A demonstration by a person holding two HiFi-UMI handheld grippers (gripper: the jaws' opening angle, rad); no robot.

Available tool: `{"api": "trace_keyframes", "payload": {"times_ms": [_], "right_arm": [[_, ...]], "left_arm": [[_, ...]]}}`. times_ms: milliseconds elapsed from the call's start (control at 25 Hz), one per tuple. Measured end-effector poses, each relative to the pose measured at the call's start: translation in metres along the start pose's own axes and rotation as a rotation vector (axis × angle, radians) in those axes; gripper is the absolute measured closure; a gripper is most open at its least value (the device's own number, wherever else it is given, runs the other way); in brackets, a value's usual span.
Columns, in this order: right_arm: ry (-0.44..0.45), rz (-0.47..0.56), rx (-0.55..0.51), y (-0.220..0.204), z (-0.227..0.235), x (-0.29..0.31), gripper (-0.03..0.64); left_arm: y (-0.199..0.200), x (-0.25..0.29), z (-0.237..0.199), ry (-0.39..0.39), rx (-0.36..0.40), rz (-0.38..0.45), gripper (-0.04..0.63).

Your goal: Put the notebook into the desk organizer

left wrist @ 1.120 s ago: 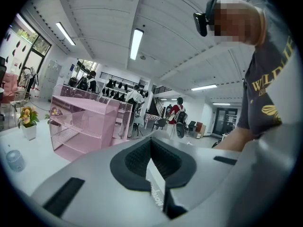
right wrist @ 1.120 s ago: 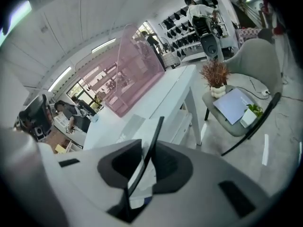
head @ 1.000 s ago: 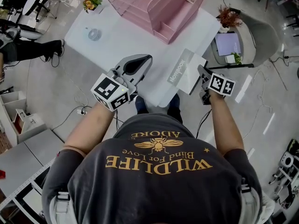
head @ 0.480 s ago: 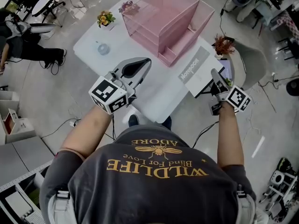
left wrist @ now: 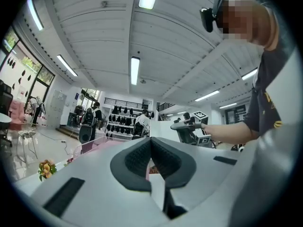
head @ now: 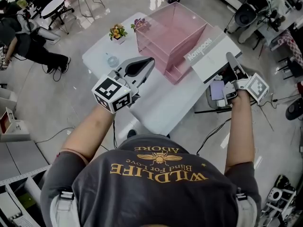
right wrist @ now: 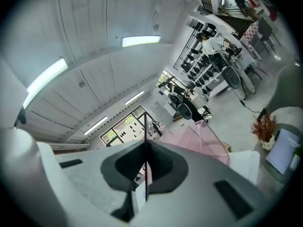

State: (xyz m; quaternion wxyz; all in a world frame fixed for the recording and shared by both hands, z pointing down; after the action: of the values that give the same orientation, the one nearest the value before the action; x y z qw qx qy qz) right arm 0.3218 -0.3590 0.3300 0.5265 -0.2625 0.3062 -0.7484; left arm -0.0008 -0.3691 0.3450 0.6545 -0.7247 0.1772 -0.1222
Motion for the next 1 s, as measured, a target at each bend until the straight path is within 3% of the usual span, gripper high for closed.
{"api": "trace_keyframes", "payload": {"times_ms": [360, 720, 1000], "right_arm": [[0.089, 0.011, -0.025, 0.044, -0.043, 0.103, 0.607], [0.066, -0.08, 0.029, 0.026, -0.025, 0.222, 0.607], [0.042, -0.166, 0.082, 0.0, -0.01, 0.279, 0.607]], "left_arm": [[0.022, -0.002, -0.031, 0.036, 0.033, 0.028, 0.597], [0.021, 0.0, -0.061, 0.066, 0.046, 0.023, 0.597], [0.018, 0.006, -0.078, 0.072, 0.049, 0.014, 0.597]]}}
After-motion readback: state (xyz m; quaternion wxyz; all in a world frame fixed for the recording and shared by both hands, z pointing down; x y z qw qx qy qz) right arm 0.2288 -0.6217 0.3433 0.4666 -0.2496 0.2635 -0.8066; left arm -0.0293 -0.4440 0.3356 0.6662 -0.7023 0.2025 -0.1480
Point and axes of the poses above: the fingertips, and each gripper's own axes: x forward along the fingers, z to its right, y out of its top, the point moved 3 cm from there along -x, backward along the fingers, and after that the axes turned 1 degree about -y, right-handed, at the moved point
